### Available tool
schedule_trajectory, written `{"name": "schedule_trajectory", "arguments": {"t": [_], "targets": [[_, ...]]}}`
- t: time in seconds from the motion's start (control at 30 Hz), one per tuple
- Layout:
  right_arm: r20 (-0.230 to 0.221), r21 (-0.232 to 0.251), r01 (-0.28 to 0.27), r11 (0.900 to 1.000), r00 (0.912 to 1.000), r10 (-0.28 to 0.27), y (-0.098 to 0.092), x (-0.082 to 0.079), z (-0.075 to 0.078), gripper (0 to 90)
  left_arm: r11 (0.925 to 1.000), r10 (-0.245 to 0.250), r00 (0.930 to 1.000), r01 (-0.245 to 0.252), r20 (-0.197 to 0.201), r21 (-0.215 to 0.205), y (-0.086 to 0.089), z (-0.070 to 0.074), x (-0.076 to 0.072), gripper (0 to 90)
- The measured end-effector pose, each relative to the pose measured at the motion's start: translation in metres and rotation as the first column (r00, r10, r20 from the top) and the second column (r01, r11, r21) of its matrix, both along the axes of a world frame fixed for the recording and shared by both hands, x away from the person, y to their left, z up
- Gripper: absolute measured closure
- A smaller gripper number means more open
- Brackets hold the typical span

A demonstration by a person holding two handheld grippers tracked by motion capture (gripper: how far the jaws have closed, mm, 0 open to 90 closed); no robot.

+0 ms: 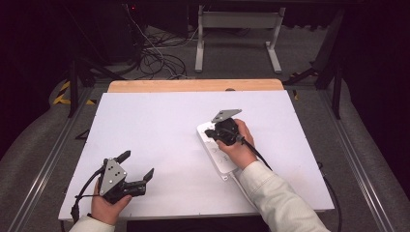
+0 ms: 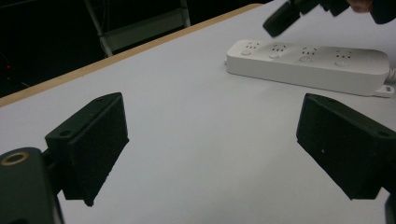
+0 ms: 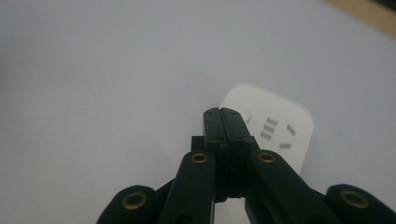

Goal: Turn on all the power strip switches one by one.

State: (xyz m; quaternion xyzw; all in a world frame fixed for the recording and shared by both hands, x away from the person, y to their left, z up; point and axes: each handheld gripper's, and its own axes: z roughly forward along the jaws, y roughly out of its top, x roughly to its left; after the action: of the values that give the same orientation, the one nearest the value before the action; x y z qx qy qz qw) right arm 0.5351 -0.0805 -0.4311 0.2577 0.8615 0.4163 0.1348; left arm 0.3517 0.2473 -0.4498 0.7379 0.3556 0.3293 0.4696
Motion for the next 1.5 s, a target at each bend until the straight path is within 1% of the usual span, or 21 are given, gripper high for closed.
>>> {"name": "schedule_trajectory", "arguments": {"t": [0.03, 0.13, 0.27, 0.43, 0.47, 0.5, 0.57, 0.63, 0.8, 0.9, 0.97, 1.0, 1.07, 1.5], "targets": [[0.001, 0.005, -0.006, 1.0, 1.0, 0.006, 0.0, 0.0, 0.005, 90.0, 1.0, 0.001, 1.0, -0.001, 0.001, 0.002, 0.0, 0.0, 0.0, 9.4], [0.012, -0.025, -0.018, 1.0, 0.9998, 0.018, 0.003, 0.001, 0.009, 90.0, 1.0, 0.0, 1.0, 0.0, 0.004, -0.001, -0.001, 0.0, 0.0, 9.4], [-0.002, -0.032, -0.011, 0.999, 0.9999, 0.011, 0.005, 0.004, 0.005, 90.0, 1.0, 0.002, 1.0, -0.002, 0.001, -0.001, 0.0, 0.0, -0.001, 9.5], [0.001, -0.039, -0.004, 0.999, 1.0, 0.004, 0.006, 0.009, 0.004, 90.0, 1.0, 0.0, 1.0, 0.0, 0.003, 0.003, 0.0, 0.0, 0.0, 9.4], [0.002, -0.04, -0.004, 0.999, 1.0, 0.004, 0.007, 0.01, 0.004, 90.0, 1.0, -0.001, 1.0, 0.001, 0.0, -0.002, 0.0, 0.0, 0.0, 9.4], [0.002, -0.043, -0.002, 0.999, 1.0, 0.002, 0.008, 0.011, 0.004, 90.0, 1.0, 0.0, 1.0, 0.0, 0.003, 0.003, 0.0, 0.0, 0.0, 9.4], [-0.005, -0.048, -0.004, 0.999, 1.0, 0.003, 0.011, 0.014, 0.003, 90.0, 1.0, 0.0, 1.0, 0.0, 0.003, 0.004, 0.0, 0.0, 0.0, 9.4], [-0.005, -0.061, -0.004, 0.998, 1.0, 0.004, 0.014, 0.018, 0.001, 90.0, 1.0, 0.0, 1.0, 0.0, 0.003, 0.004, 0.0, 0.0, 0.0, 9.4], [-0.007, -0.074, -0.001, 0.997, 1.0, 0.001, 0.019, 0.024, -0.003, 90.0, 1.0, 0.0, 1.0, 0.0, 0.002, 0.004, 0.001, 0.0, 0.0, 9.4], [-0.012, -0.077, -0.001, 0.997, 0.9999, 0.0, 0.021, 0.027, -0.006, 90.0, 1.0, 0.0, 1.0, 0.0, 0.003, 0.004, 0.001, 0.0, 0.0, 9.4], [-0.015, -0.078, 0.009, 0.997, 0.9998, -0.01, 0.021, 0.029, -0.007, 90.0, 1.0, 0.0, 1.0, 0.0, 0.003, 0.004, 0.001, 0.0, 0.0, 9.4], [-0.016, -0.077, 0.004, 0.997, 0.9999, -0.006, 0.021, 0.031, -0.009, 90.0, 1.0, -0.001, 1.0, 0.001, 0.001, 0.0, 0.001, 0.0, 0.0, 9.4], [-0.023, -0.083, 0.013, 0.996, 0.9996, -0.015, 0.021, 0.032, -0.011, 90.0, 1.0, 0.0, 1.0, 0.0, 0.003, 0.004, 0.001, 0.0, 0.0, 9.4], [-0.044, -0.103, 0.011, 0.995, 0.9989, -0.016, 0.023, 0.038, -0.021, 90.0, 1.0, 0.0, 1.0, 0.0, 0.004, 0.006, 0.001, 0.0, 0.0, 9.4]]}}
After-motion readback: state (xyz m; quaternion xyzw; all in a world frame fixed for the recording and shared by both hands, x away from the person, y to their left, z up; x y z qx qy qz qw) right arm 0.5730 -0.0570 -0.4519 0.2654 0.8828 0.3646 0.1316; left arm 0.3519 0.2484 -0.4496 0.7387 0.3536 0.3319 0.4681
